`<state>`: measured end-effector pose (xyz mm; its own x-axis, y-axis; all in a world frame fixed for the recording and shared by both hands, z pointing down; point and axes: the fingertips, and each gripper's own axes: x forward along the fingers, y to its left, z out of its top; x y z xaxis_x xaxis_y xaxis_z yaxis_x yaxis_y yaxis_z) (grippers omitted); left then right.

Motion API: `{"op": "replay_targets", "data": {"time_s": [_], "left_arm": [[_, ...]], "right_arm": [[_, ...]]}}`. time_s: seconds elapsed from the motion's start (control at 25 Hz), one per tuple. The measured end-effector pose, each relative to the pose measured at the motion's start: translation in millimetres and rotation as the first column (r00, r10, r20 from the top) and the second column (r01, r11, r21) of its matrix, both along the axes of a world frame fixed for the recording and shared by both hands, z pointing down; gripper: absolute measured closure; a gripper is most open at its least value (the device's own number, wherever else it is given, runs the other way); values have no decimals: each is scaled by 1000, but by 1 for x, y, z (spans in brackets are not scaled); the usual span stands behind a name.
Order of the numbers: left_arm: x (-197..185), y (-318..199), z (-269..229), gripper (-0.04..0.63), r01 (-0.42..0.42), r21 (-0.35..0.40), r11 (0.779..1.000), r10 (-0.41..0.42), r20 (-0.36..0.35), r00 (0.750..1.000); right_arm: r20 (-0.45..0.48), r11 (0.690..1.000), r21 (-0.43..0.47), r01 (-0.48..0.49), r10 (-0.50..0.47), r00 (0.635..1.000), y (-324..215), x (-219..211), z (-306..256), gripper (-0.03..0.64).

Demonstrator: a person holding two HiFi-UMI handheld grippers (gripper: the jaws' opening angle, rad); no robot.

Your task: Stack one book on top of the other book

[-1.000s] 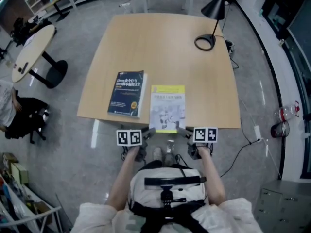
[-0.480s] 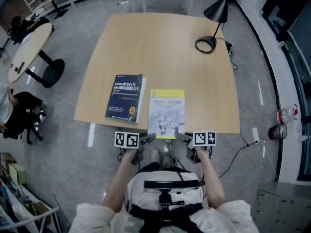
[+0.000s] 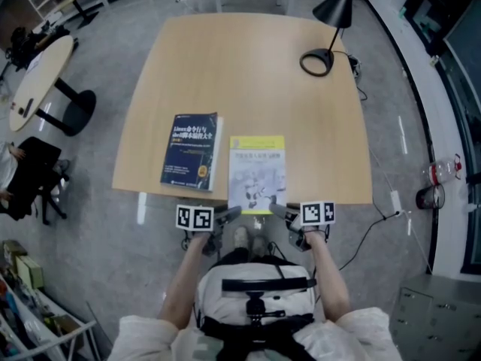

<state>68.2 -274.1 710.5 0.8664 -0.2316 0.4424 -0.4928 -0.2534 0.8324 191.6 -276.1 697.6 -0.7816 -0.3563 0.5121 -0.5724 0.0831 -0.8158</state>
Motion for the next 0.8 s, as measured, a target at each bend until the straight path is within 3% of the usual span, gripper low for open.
{"op": "replay_targets", "data": {"time_s": [0.16,0.4,0.8], "left_arm": [[-1,1,-4,456,-6,17,1000,5,47,999],[0,0,-13,468,-51,152,987,26,159,987],[1,1,-43,471,-42,317,947,3,122,992]], "right_arm": [[-59,998,50,39,-36,998,1,-4,-8,489],[-207,977,169,129,-93,974,1,-7,-16,503],[-266,936,305,175,-93,959,2,-13,-46,505]]}}
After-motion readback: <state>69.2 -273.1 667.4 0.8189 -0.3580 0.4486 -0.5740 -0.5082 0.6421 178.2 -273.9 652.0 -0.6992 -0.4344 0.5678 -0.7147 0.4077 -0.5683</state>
